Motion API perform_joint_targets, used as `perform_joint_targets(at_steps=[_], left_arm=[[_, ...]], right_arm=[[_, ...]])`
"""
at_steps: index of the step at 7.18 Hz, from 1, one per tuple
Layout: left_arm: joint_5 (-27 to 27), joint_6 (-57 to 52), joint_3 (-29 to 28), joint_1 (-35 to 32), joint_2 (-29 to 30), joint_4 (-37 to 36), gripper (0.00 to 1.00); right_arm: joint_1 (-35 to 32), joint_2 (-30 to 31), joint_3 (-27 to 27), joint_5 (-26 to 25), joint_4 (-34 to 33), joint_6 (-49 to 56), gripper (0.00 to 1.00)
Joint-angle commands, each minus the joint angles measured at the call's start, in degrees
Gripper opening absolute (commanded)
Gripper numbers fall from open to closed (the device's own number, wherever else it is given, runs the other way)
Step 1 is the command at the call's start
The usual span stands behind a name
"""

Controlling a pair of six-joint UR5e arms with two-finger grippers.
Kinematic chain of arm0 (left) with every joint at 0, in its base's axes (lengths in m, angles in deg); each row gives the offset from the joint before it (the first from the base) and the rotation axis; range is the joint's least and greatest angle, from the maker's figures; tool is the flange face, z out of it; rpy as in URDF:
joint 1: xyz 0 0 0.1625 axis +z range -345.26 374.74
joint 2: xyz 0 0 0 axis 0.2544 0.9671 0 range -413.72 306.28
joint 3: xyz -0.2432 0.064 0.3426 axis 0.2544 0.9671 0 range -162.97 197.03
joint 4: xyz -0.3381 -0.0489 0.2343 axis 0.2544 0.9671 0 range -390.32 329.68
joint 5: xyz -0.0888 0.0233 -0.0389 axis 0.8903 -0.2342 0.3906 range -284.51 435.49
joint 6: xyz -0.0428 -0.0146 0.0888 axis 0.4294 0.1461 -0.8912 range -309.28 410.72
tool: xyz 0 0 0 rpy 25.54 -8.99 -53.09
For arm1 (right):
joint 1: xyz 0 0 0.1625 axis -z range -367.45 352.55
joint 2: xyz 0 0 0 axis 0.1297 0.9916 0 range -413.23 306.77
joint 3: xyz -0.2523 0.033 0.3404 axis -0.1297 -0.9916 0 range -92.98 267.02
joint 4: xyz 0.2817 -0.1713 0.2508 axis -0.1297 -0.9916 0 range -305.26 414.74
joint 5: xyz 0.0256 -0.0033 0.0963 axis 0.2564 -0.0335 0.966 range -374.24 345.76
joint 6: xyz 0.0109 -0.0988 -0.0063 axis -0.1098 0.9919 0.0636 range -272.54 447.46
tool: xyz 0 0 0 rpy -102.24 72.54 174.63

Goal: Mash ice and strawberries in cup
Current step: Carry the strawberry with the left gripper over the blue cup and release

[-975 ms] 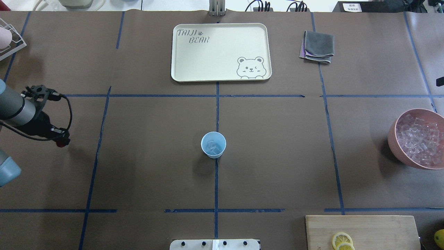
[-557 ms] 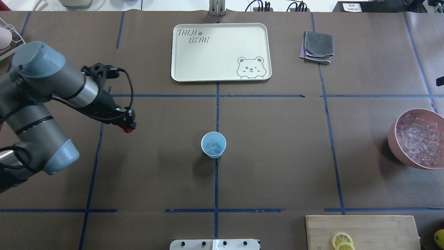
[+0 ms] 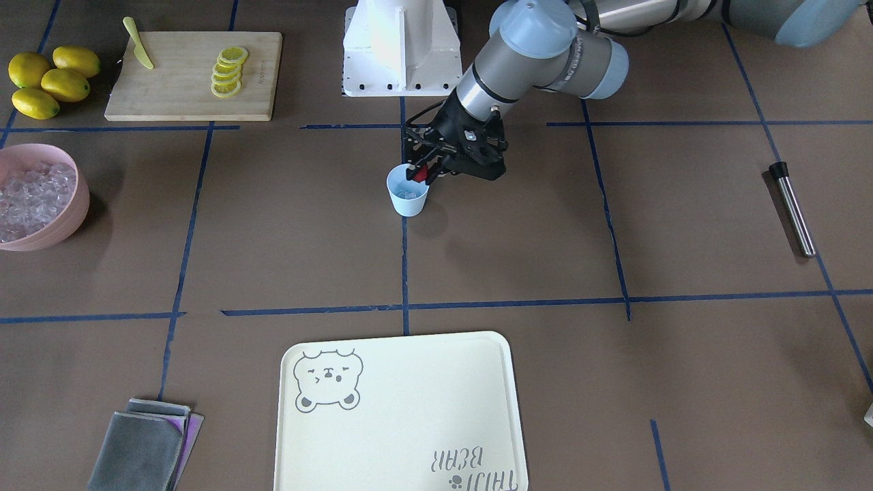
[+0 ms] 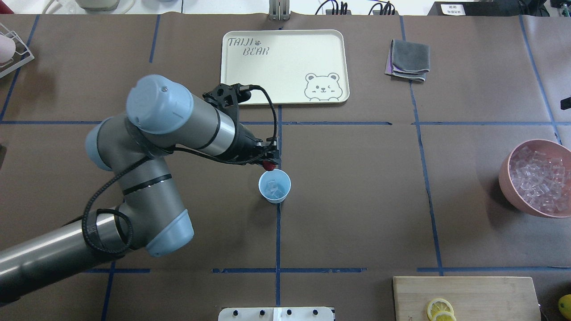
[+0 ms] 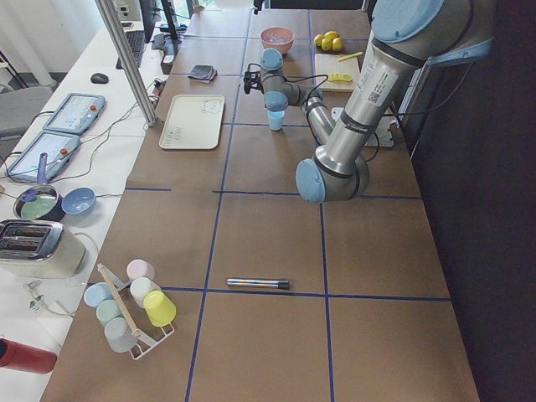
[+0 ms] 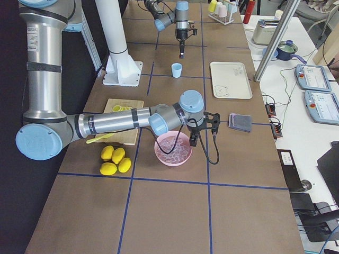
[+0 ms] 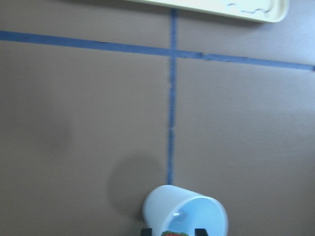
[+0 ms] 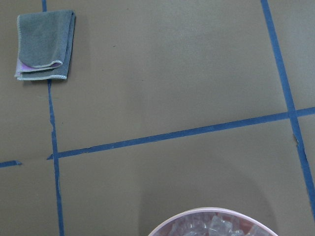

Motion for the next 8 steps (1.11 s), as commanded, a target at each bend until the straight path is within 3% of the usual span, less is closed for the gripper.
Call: perform_joint_targets(at_steps=[1,4,5,6,7,8], left_arm=[[-4.38,3.72,-4.13,3.19,1.03,5.54,0.00],[-4.20,3.10,-2.91,2.93,-1.70,5.72,0.00],[-4.11,3.10,-2.56,2.93,-1.87,5.72,0.10],[-4.20,3.36,-2.56,3.02,-1.79,5.46,0.77],[-4.37,3.63,-2.38,2.94,-1.79,5.37,1.00],[-4.38,3.63,-2.29,2.93,-1.79,5.37,1.00]], right_arm=[[0.14,0.03,-0.30,-0.03,0.03,0.00,1.00],[0.05,-0.32,-0.48,-0.03,-0.06,-0.09,1.00],[0.14,-0.32,-0.48,0.06,-0.06,-0.09,1.00],[0.14,-0.41,-0.66,-0.03,-0.06,-0.09,1.00],[0.14,-0.41,-0.66,-0.03,-0.06,-0.09,1.00],[0.14,-0.41,-0.75,0.06,-0.06,-0.09,1.00]])
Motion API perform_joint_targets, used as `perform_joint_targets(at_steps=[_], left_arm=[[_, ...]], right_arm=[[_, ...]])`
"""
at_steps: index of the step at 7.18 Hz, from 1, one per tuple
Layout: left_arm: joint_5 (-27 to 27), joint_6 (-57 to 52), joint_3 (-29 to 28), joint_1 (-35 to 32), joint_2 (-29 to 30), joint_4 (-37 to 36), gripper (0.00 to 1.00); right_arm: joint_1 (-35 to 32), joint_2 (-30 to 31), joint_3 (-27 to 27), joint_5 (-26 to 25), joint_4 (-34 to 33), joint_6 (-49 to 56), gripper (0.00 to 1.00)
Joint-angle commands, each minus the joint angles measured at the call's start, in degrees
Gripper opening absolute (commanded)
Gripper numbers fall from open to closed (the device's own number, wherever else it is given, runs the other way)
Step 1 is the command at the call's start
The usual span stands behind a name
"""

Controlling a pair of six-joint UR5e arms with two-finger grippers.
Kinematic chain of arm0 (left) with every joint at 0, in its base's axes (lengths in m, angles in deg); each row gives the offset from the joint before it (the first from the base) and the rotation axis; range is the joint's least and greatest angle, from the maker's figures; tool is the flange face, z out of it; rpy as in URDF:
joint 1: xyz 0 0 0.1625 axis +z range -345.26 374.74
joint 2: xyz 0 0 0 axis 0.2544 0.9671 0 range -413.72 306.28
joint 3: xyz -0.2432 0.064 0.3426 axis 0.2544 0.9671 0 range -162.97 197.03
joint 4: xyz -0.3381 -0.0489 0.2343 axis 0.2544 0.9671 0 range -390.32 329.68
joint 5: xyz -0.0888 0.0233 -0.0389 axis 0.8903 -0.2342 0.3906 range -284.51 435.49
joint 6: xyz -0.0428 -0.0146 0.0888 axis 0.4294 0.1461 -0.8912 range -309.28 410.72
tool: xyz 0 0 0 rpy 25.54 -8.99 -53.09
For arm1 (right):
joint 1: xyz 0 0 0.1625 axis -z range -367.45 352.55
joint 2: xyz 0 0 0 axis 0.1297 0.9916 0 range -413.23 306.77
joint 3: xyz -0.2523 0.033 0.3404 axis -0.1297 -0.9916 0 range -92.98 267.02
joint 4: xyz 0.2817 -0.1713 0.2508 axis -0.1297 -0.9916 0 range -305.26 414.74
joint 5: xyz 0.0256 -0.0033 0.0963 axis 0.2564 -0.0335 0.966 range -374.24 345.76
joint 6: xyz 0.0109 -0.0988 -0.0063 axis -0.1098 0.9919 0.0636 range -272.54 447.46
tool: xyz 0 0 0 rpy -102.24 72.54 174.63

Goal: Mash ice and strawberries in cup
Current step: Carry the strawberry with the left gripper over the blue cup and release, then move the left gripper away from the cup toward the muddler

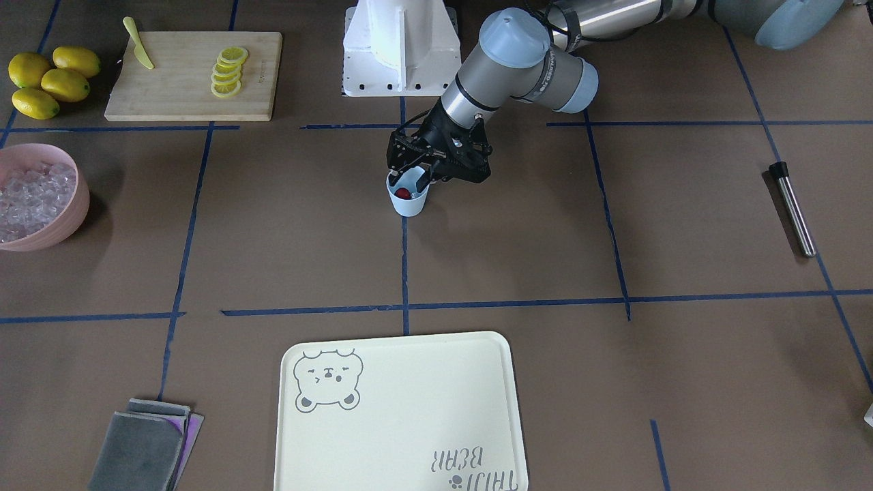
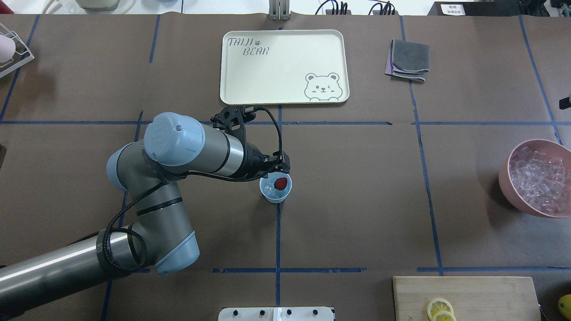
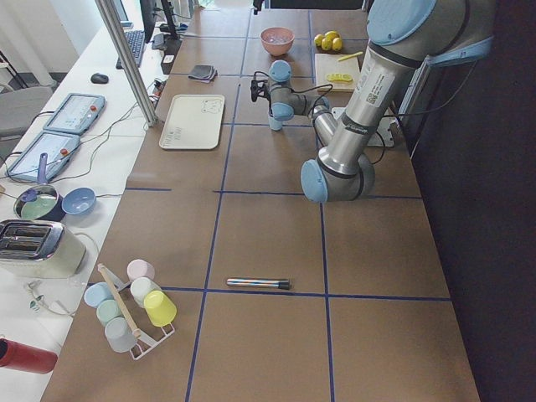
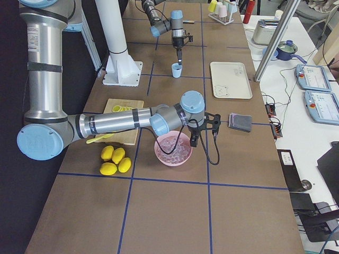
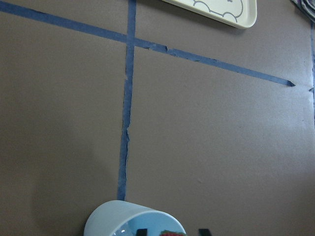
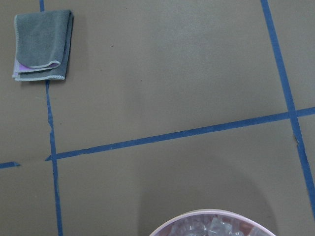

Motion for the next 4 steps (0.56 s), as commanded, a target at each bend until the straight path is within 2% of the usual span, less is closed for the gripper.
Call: perform_joint_targets(at_steps=[1,2,3,4], left_arm=[[-0.06,0.11,1.00,-0.20,-0.01,0.03,1.00],[0.46,-0.15,3.45,-2.81,-0.27,-0.32,1.00],[3.51,-0.59,4.61,-5.88,-2.80,-0.41,1.00],[9.20,-3.38,4.62,-11.57,-6.04,-0.15,1.00]], right_arm=[[0.00,-0.19,-0.17,0.06,0.00,0.00,1.00],[0.00,-0.36,-0.78,-0.03,0.00,0.00,1.00],[0.00,-0.63,-1.13,-0.11,0.00,0.09,1.00],[0.00,-0.89,-1.57,-0.11,0.09,0.09,1.00]])
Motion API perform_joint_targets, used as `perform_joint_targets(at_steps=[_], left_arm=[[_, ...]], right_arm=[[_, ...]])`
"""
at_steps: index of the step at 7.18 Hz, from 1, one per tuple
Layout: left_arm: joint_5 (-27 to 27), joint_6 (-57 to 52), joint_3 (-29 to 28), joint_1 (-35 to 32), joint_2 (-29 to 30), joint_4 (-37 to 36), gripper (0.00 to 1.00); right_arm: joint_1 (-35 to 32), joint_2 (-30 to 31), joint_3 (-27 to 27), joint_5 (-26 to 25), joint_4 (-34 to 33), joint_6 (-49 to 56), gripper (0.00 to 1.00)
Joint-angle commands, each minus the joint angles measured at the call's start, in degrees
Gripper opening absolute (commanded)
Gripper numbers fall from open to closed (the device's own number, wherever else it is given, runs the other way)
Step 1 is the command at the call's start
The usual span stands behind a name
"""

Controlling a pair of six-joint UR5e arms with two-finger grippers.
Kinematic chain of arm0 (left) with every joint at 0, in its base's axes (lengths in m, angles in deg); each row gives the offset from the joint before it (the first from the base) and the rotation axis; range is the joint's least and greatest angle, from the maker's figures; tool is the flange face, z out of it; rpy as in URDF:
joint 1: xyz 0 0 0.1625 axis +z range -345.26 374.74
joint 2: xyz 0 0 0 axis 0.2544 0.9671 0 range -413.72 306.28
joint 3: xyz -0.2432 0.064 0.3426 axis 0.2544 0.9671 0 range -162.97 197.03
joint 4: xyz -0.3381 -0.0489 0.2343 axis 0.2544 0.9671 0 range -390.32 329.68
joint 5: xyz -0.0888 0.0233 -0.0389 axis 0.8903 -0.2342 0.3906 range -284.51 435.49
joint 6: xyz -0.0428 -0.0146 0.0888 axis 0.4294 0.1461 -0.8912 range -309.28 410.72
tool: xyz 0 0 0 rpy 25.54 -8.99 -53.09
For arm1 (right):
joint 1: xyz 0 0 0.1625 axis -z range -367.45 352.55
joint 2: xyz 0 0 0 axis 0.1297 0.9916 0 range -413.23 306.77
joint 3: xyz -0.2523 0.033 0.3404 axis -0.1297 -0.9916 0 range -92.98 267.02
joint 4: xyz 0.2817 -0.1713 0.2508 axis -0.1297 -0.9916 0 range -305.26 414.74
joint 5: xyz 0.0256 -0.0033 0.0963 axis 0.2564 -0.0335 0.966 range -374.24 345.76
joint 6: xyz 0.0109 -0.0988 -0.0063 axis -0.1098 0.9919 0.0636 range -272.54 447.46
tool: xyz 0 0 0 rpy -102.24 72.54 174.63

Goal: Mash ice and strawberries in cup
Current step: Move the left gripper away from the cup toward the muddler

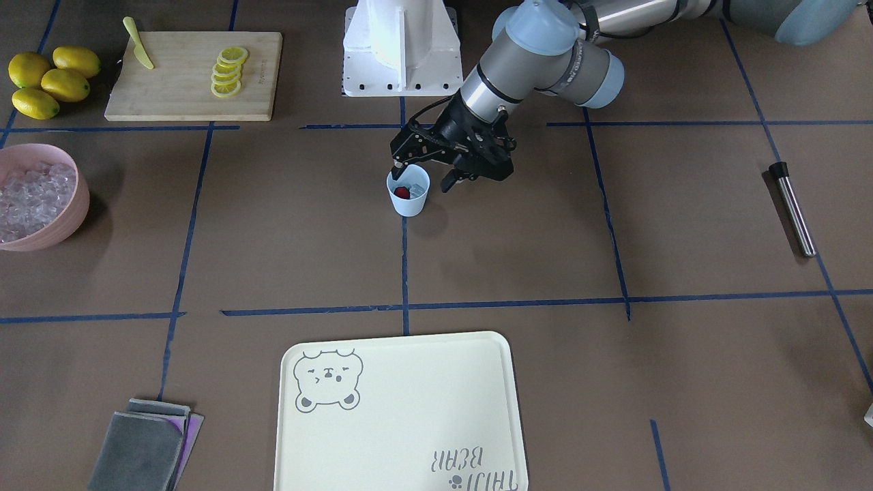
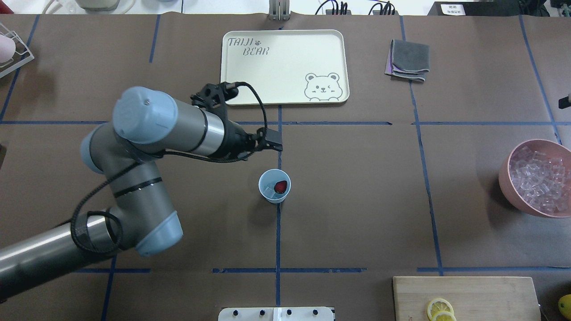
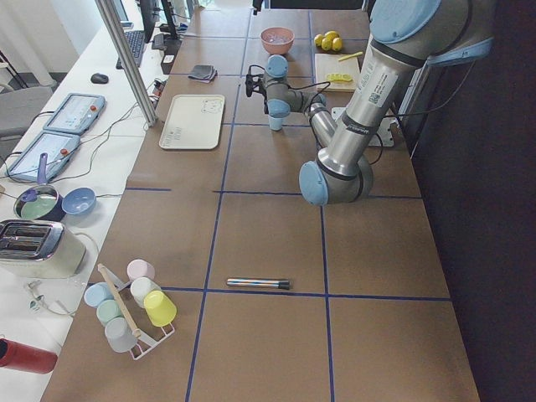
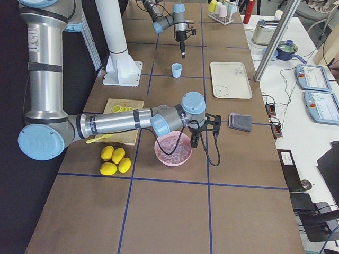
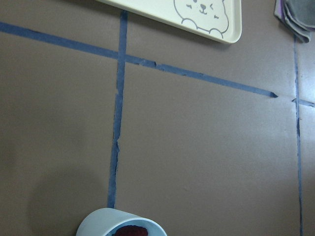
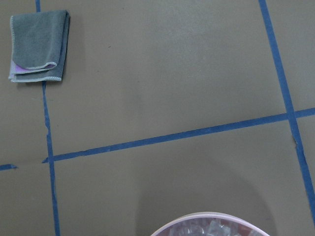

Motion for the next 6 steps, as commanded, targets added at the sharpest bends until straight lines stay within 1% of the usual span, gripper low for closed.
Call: perform_joint_targets(at_steps=[1,2,3,5,6], left_arm=[[12.68,-10.24,0.65,-11.02,-6.52,-0.05,1.00],[18.59,-16.49,0.57,-18.13,-12.04,-0.05,1.00],[21.95,-24.39,-0.04,-24.11,-16.18,-0.13,1.00],[21.55,-33.65,-0.31,-34.84,-25.24,-0.13,1.00],[20.76,-36.74,-1.53,-36.29,-28.49,-0.83,1.00]], right_arm=[[0.00,-0.58,-0.70,-0.04,0.07,0.03,1.00],[0.00,-0.67,-0.70,-0.04,0.07,0.03,1.00],[0.00,-0.85,-0.97,-0.56,0.07,0.03,1.00],[0.09,-2.25,-3.68,-1.18,0.51,0.03,1.00],[0.09,-2.51,-3.69,-1.44,0.51,0.03,1.00]])
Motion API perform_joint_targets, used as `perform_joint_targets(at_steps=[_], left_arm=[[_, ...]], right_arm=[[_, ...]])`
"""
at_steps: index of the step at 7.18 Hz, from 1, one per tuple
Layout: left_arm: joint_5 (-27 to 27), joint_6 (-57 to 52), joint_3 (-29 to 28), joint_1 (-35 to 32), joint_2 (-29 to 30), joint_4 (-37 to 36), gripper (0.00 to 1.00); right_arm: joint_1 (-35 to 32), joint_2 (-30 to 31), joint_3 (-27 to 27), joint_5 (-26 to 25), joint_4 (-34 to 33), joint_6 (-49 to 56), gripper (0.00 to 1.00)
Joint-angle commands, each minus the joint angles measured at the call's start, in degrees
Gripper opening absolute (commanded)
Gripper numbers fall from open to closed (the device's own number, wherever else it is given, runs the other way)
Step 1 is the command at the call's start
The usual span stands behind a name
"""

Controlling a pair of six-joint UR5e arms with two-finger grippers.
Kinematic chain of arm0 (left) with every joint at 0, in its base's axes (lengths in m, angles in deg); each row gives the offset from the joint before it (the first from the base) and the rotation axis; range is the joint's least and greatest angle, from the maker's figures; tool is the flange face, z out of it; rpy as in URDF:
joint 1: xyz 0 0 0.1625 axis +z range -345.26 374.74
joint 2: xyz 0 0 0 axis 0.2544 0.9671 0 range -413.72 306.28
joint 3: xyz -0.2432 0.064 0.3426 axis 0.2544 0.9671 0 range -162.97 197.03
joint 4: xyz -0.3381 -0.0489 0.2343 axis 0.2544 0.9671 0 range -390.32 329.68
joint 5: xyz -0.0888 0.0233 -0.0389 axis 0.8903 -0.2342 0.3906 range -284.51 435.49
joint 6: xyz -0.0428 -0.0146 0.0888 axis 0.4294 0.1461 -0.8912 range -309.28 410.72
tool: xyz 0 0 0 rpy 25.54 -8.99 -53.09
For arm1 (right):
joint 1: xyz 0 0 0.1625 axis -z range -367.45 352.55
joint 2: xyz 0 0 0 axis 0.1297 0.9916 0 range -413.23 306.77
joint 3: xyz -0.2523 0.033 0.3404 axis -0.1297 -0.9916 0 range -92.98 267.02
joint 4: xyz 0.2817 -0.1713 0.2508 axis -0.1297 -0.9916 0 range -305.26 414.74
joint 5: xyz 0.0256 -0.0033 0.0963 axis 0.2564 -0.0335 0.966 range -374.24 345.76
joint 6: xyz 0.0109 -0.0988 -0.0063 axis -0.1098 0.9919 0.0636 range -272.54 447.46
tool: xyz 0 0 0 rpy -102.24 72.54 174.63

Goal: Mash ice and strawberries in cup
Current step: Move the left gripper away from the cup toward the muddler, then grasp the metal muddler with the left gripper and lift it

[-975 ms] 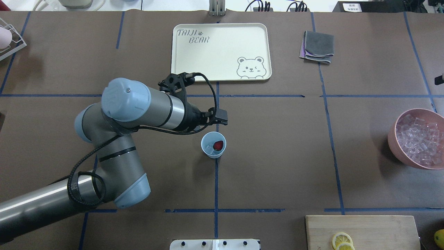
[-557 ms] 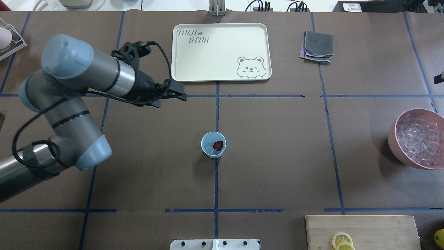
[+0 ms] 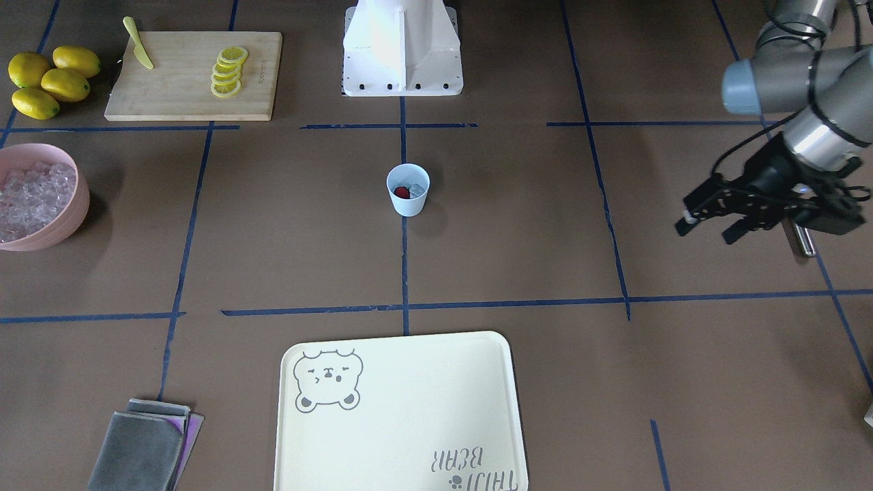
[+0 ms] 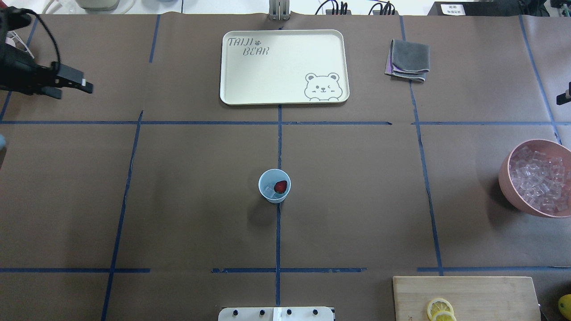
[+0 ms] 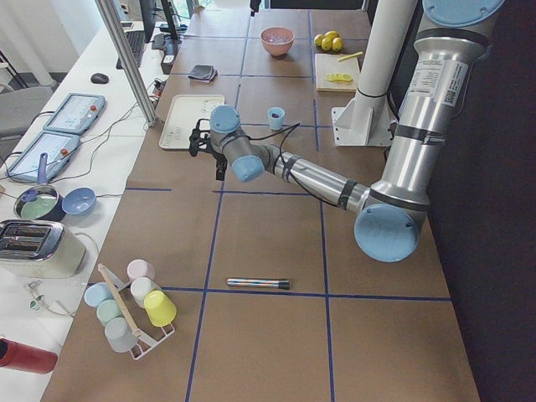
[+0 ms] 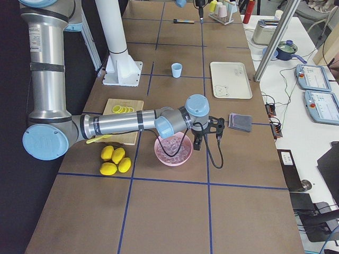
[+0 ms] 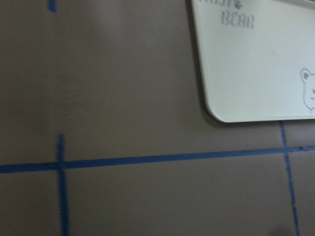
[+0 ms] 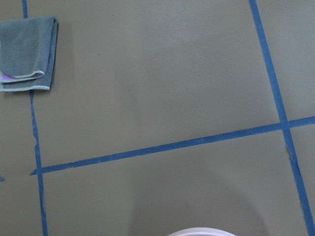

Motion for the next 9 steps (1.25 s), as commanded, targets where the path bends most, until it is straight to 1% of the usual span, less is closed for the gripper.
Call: perform_joint_targets(at_steps=[1,2,3,4,6,9], left_arm=[[-3.68,-10.48,-4.31,-3.84,-6.20,-0.82,1.00],[-4.58,-15.76,-9.13,-3.92,-6.31,-1.43,1.00],[-7.98,-21.90,-13.70,-4.10,-6.22,-1.70,1.00],[-7.93,-26.57,-17.84,-4.10,-5.79,-1.70,1.00],[-7.93,-26.45,-21.38,-4.01,-5.87,-0.83,1.00],[-7.67,-24.96,-23.50,-3.84,-5.69,-0.65,1.00]], right_arm=[[0.03,-0.80,-0.98,-1.19,0.19,0.00,1.00],[0.03,-1.15,-0.89,-2.07,0.28,-0.09,1.00],[0.03,-1.15,-0.72,-2.08,0.28,-0.09,1.00],[0.12,-1.06,-0.80,-2.08,0.46,-0.09,1.00],[0.12,-0.71,-0.54,-2.08,0.46,-0.17,1.00],[0.47,-0.71,-0.80,-1.91,0.46,-0.17,1.00]])
